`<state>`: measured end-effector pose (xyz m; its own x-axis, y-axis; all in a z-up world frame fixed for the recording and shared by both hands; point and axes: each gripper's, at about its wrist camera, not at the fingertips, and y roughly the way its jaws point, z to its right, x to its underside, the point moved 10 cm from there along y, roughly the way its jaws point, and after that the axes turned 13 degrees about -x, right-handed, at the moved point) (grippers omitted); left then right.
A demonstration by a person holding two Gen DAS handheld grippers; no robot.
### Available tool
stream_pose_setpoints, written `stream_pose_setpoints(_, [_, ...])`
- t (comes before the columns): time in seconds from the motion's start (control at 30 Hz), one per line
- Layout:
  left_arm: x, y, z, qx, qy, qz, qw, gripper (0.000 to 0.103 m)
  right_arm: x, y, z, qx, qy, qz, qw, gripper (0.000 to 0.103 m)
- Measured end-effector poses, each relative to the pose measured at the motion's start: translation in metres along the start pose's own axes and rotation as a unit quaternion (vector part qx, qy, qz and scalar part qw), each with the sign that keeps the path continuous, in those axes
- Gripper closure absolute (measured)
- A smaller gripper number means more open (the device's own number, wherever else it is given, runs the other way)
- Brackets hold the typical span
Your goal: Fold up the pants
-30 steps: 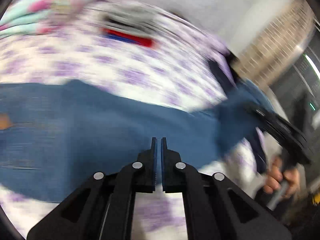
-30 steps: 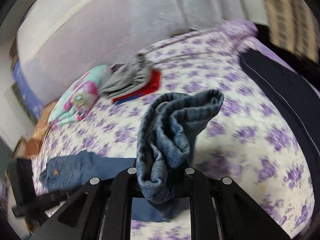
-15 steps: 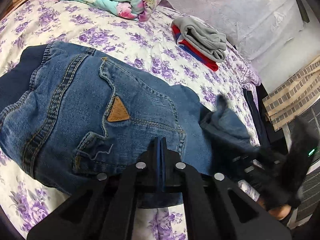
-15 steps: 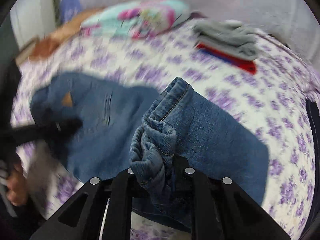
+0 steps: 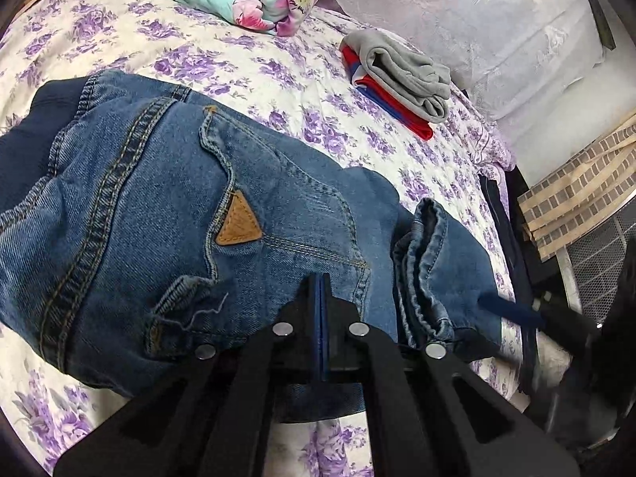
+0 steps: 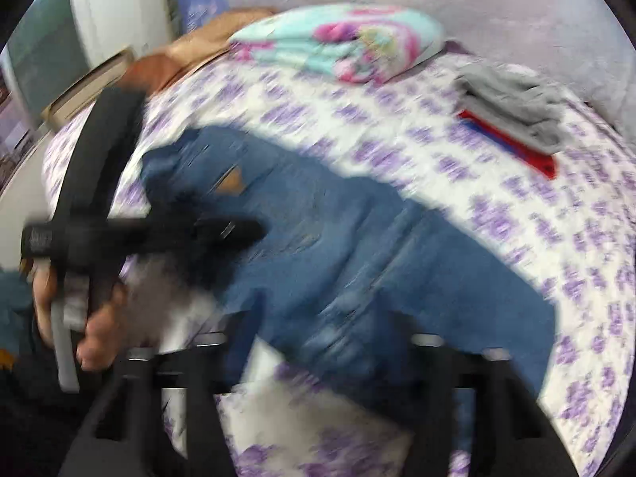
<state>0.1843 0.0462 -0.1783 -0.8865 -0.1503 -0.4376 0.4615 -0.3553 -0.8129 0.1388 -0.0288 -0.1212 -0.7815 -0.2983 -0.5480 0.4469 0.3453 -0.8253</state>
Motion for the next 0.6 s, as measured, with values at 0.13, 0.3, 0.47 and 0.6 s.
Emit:
stream_pose_setpoints(0.13, [0.0, 0.0, -0.001, -0.001, -0.001, -0.001, 1.0, 0.102, -0.019, 0.033, 0.056, 0.029, 0.059, -0.006, 0.998, 0.091])
stream_pose_setpoints(0.3, [-0.001, -0.003, 0.001, -0.005, 0.007, 0.001, 1.0, 0.102, -0.008, 0.065, 0.075, 0.025, 0.096, -0.03, 0.995, 0.09])
stream_pose_setpoints(0.47, [-0.005, -0.069, 0.007, 0.03, 0.007, 0.065, 0.9974, 0.043, -0.01, 0.011, 0.049, -0.012, 0.076, 0.019, 0.997, 0.09])
stream_pose_setpoints(0.6, [-0.004, -0.14, -0.026, 0.025, -0.041, 0.152, 0.9872, 0.008, 0.006, -0.042, 0.03, -0.028, 0.046, 0.077, 0.996, 0.077])
